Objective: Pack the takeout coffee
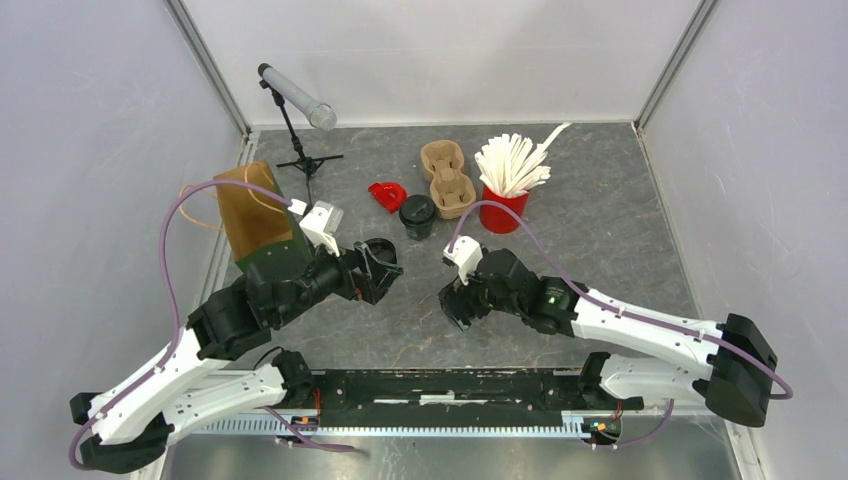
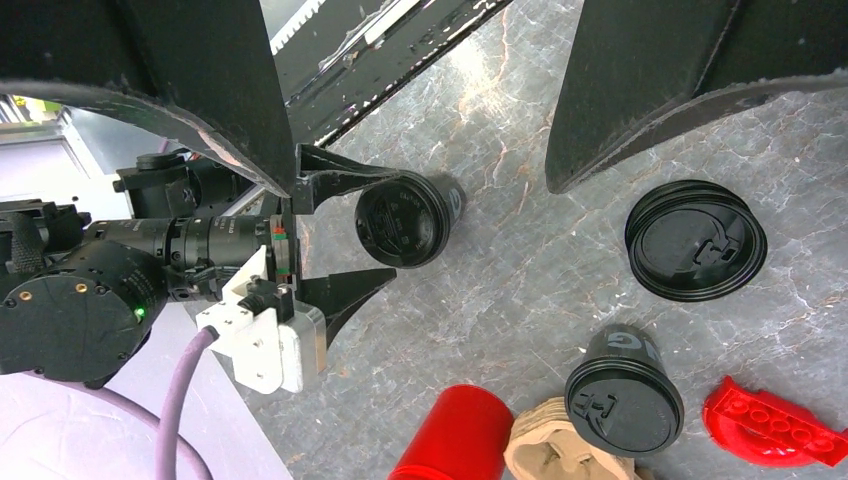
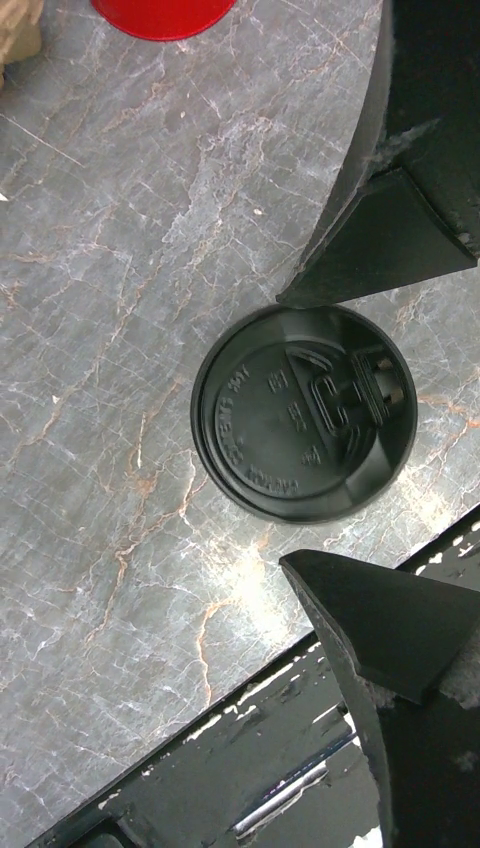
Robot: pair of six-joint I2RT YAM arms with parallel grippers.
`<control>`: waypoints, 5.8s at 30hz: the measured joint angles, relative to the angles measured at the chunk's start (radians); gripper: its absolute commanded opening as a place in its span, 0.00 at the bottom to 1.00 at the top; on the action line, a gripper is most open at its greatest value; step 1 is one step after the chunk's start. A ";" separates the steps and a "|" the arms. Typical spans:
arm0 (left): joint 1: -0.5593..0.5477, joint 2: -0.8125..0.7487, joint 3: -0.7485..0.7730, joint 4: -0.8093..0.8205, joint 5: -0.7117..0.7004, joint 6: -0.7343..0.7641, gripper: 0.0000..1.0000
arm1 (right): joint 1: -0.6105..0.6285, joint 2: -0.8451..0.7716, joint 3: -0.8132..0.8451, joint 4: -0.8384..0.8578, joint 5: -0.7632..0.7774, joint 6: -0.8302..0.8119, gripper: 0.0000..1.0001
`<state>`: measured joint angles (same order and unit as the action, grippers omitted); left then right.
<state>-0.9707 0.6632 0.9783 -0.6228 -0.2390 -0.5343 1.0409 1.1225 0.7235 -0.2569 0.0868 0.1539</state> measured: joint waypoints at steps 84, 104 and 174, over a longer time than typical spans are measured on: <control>0.000 -0.014 -0.034 -0.004 -0.022 0.006 1.00 | -0.217 -0.272 -0.143 -0.056 -0.021 0.001 0.69; 0.000 -0.003 -0.034 -0.004 -0.022 0.020 1.00 | -0.216 -0.321 -0.533 0.333 -0.046 0.142 0.85; 0.001 0.296 0.509 -0.542 -0.436 0.037 0.94 | -0.334 0.290 -0.166 0.772 -0.067 0.042 0.78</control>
<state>-0.9699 0.9596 1.4868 -1.1648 -0.6750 -0.4976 0.7067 1.4128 0.5579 0.5148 0.0196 0.1963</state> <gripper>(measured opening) 0.942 0.787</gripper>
